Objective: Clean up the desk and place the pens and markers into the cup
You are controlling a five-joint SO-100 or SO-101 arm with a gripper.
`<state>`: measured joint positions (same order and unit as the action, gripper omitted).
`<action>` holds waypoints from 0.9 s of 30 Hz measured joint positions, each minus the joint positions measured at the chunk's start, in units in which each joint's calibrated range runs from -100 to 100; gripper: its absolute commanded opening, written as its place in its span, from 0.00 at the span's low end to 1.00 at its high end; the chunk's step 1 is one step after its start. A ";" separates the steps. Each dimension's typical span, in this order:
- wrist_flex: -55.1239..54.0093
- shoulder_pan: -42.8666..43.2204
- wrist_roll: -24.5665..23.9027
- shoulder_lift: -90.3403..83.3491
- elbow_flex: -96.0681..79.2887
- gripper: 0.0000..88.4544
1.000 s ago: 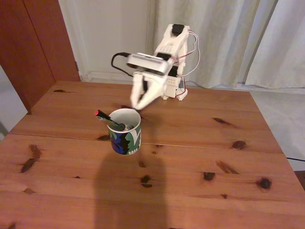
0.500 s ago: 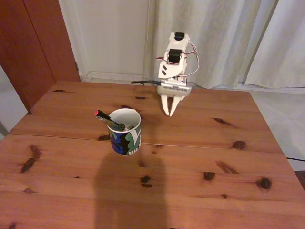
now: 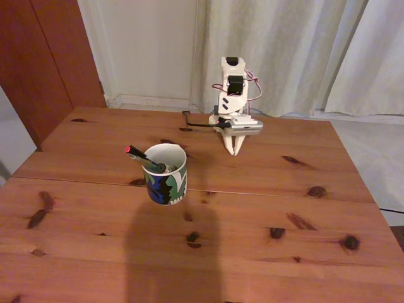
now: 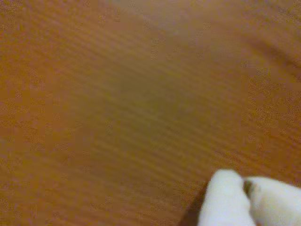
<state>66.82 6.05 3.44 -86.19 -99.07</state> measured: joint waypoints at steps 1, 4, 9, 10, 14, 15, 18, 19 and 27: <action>2.16 0.37 0.00 -2.03 -0.08 0.01; 5.72 1.10 0.00 -5.59 -0.17 0.01; 7.88 1.32 0.00 -9.32 -0.17 0.01; 7.96 1.32 0.00 -9.41 -0.17 0.01; 8.21 1.32 0.00 -9.75 -0.17 0.01; 8.21 1.32 0.00 -9.75 -0.17 0.01; 8.21 1.32 0.00 -9.75 -0.17 0.01; 8.21 1.32 0.00 -9.75 -0.17 0.01; 8.21 1.32 0.00 -9.75 -0.17 0.01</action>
<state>75.03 7.37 3.44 -95.93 -99.24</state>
